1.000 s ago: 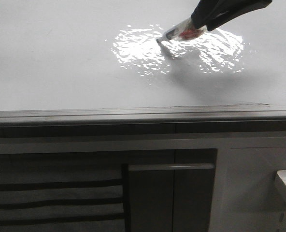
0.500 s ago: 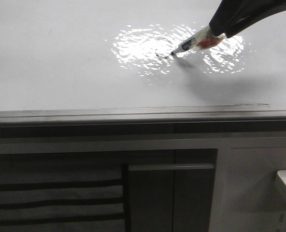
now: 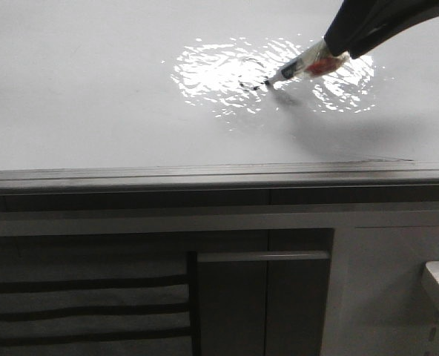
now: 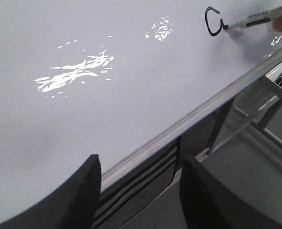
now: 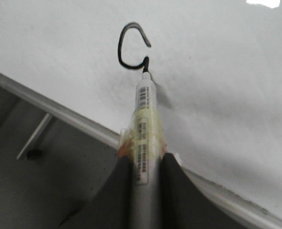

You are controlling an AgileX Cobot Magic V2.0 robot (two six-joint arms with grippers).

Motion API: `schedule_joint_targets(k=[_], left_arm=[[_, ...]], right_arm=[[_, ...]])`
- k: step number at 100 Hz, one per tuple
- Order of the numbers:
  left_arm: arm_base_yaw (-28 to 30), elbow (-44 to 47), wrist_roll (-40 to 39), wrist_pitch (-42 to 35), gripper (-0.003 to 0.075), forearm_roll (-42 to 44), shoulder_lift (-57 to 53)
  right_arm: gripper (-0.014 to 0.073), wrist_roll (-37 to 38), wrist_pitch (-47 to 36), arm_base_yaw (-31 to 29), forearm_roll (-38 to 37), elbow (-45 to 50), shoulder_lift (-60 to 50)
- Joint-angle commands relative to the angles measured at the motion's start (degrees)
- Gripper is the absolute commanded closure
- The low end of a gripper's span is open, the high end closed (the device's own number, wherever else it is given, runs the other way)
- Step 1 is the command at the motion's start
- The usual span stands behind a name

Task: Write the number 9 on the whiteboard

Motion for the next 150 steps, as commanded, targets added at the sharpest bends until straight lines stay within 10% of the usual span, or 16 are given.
schedule_joint_targets(k=[1,42,80,112,150], left_arm=[[0.16,-1.46,-0.73,-3.28,0.0377,-2.52,-0.08],[-2.35,-3.49,5.14,2.12,0.0377,-2.89,0.46],[-24.55,-11.67,16.5,5.67,0.0377,-3.16,12.52],[-38.32,-17.1,17.81,-3.98,0.0376,0.06,26.71],[-39.49,-21.54,17.81,-2.78,0.04,0.06,32.46]], right_arm=[[0.0643,-0.28,-0.72,0.28,0.01,0.88,-1.11],[0.0643,-4.83,4.62,3.43,2.95,-2.53,-5.74],[0.0643,-39.2,18.75,9.67,4.76,-6.89,-9.5],[0.0643,-39.76,19.47,10.1,4.52,-6.89,-9.5],[0.0643,-39.76,20.46,10.1,4.52,-6.89,-9.5]])
